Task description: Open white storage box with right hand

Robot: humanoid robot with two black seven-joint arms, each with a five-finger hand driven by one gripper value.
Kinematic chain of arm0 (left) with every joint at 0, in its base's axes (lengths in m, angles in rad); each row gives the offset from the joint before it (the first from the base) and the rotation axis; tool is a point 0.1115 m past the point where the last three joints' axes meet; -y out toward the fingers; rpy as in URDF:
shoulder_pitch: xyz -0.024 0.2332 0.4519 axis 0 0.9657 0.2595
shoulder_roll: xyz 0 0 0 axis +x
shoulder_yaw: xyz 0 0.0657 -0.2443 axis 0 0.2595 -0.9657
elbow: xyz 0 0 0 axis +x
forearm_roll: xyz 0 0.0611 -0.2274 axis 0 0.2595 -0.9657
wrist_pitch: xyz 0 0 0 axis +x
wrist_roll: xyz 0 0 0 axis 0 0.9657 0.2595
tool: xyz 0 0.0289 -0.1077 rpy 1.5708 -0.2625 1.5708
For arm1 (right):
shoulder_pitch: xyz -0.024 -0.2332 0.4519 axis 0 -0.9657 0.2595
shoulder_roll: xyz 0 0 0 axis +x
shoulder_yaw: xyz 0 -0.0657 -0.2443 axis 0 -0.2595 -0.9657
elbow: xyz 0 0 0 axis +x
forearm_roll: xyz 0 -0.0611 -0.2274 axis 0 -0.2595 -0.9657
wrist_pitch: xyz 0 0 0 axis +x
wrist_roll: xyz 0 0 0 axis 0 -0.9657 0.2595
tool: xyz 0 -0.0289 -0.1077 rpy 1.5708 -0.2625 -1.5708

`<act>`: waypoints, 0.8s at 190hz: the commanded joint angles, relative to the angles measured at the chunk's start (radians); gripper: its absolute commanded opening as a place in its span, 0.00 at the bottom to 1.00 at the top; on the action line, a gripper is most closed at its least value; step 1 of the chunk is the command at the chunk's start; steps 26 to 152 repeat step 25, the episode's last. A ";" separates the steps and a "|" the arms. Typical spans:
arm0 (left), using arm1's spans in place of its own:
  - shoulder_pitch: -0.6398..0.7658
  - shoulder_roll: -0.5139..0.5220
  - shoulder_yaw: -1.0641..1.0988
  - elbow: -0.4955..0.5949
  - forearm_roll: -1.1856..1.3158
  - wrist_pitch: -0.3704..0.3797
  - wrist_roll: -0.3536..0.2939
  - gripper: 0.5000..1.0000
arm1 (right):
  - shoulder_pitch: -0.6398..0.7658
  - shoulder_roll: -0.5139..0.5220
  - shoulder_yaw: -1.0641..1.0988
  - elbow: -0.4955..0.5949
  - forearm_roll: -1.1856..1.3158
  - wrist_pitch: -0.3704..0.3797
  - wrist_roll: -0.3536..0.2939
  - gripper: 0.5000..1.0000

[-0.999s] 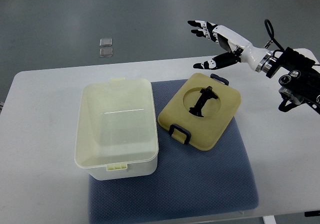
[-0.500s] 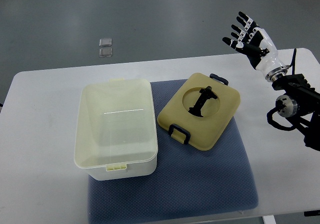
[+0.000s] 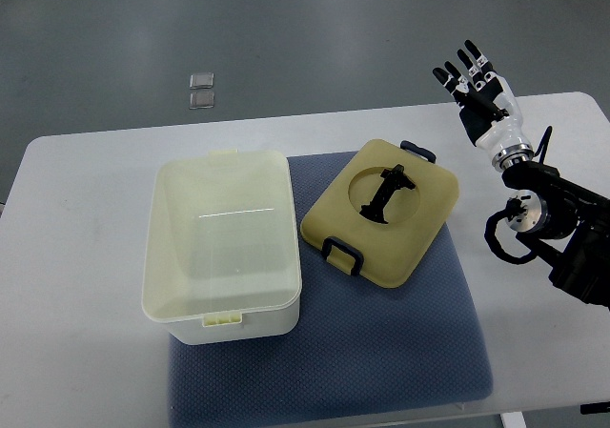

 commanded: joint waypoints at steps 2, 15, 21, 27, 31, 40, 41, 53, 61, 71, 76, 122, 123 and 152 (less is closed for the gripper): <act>0.000 0.000 0.000 -0.006 0.000 -0.002 -0.001 1.00 | -0.002 0.005 0.008 -0.001 -0.004 -0.001 0.000 0.86; 0.000 0.000 0.000 -0.006 0.002 -0.002 -0.001 1.00 | -0.002 0.005 0.008 -0.001 -0.005 -0.002 0.000 0.86; 0.000 0.000 0.000 -0.006 0.002 -0.002 -0.001 1.00 | -0.003 0.005 0.008 -0.001 -0.005 -0.004 0.000 0.86; 0.000 0.000 0.000 -0.006 0.002 0.000 -0.001 1.00 | -0.003 0.009 0.008 -0.001 -0.005 -0.004 0.000 0.86; 0.000 0.000 0.000 -0.006 0.002 0.000 -0.001 1.00 | -0.003 0.009 0.008 -0.001 -0.005 -0.004 0.000 0.86; 0.000 0.000 0.000 -0.006 0.002 0.000 -0.001 1.00 | -0.003 0.009 0.008 -0.001 -0.005 -0.004 0.000 0.86; 0.000 0.000 0.000 -0.006 0.002 0.000 -0.001 1.00 | -0.003 0.009 0.008 -0.001 -0.005 -0.004 0.000 0.86; 0.000 0.000 0.000 -0.006 0.002 0.000 -0.001 1.00 | -0.003 0.009 0.008 -0.001 -0.005 -0.004 0.000 0.86; 0.000 0.000 0.000 -0.006 0.002 0.000 -0.001 1.00 | -0.003 0.009 0.008 -0.001 -0.005 -0.004 0.000 0.86; 0.000 0.000 0.000 -0.006 0.002 0.000 -0.001 1.00 | -0.003 0.009 0.008 -0.001 -0.005 -0.004 0.000 0.86; 0.000 0.000 0.000 -0.006 0.002 0.000 -0.001 1.00 | -0.003 0.009 0.008 -0.001 -0.005 -0.004 0.000 0.86; 0.000 0.000 0.000 -0.006 0.002 0.000 -0.001 1.00 | -0.003 0.009 0.008 -0.001 -0.005 -0.004 0.000 0.86; 0.000 0.000 0.000 -0.006 0.002 0.000 -0.001 1.00 | -0.003 0.009 0.008 -0.001 -0.005 -0.004 0.000 0.86; 0.000 0.000 0.000 -0.006 0.002 0.000 -0.001 1.00 | -0.003 0.009 0.008 -0.001 -0.005 -0.004 0.000 0.86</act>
